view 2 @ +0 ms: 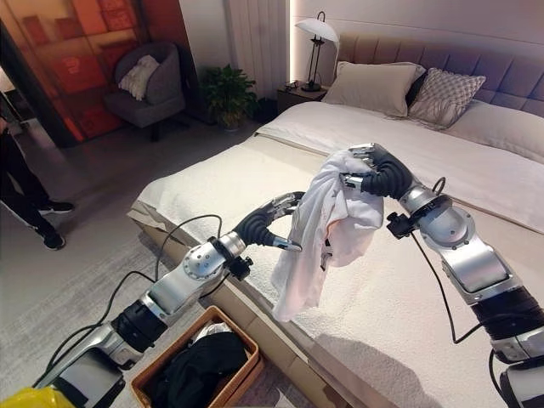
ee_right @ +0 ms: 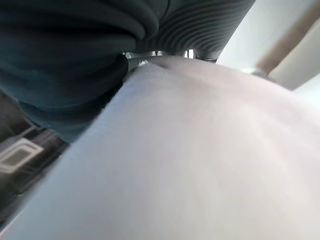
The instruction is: Pick up clothes into the bucket
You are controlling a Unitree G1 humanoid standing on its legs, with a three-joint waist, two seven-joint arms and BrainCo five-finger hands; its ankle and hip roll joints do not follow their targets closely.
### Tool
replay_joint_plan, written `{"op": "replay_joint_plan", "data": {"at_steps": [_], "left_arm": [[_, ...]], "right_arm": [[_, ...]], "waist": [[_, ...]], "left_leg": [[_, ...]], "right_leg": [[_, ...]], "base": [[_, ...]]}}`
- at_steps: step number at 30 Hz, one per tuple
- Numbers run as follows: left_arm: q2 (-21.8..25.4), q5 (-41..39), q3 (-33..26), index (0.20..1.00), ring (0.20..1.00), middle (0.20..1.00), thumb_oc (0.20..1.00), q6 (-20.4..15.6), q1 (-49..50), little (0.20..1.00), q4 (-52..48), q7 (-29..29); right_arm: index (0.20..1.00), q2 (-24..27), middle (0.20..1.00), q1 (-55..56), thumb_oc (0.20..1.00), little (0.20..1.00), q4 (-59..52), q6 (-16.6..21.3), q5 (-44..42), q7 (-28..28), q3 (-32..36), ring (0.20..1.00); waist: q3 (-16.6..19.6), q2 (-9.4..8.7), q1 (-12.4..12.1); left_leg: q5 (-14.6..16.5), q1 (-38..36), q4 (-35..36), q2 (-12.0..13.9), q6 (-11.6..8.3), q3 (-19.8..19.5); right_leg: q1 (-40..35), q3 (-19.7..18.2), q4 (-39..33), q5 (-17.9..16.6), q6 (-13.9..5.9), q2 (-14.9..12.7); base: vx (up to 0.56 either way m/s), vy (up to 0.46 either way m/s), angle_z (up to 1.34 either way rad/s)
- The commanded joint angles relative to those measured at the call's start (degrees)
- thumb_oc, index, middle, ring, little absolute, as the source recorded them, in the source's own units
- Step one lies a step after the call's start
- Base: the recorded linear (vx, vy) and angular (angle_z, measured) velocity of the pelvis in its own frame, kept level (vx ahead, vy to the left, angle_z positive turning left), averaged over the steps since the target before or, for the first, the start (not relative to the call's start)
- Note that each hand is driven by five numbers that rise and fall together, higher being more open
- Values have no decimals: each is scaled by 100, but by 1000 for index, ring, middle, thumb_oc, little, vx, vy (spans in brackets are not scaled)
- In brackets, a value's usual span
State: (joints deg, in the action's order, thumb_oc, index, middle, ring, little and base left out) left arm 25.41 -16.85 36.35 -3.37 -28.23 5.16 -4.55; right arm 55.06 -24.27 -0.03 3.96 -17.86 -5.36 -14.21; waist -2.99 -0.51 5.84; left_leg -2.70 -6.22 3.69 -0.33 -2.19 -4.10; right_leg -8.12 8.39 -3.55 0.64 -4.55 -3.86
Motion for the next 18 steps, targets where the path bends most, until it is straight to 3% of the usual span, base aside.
{"op": "replay_joint_plan", "data": {"at_steps": [1,8,18], "left_arm": [[123,-40,-328,1000,1000,1000,1000,-350,11,1000,-215,154],[122,-10,-551,1000,1000,1000,1000,-333,157,1000,-245,250],[-144,26,-459,1000,1000,1000,1000,-270,106,1000,46,266]], "right_arm": [[200,94,200,-193,200,200,28,310,95,233,435,200],[200,145,200,-129,200,200,-38,266,251,182,502,200],[200,-16,200,-210,200,200,-249,312,-217,-31,384,200]], "waist": [[434,-395,-155],[436,-404,-151],[447,-428,-119]], "left_leg": [[519,316,-526,31,-60,-27],[520,298,-505,35,-58,-8],[526,278,-503,44,-54,18]], "right_leg": [[324,-52,437,20,-322,-382],[334,-73,424,15,-320,-367],[331,-125,441,27,-313,-356]], "base": [[0,0,0],[0,0,0],[0,0,0]]}}
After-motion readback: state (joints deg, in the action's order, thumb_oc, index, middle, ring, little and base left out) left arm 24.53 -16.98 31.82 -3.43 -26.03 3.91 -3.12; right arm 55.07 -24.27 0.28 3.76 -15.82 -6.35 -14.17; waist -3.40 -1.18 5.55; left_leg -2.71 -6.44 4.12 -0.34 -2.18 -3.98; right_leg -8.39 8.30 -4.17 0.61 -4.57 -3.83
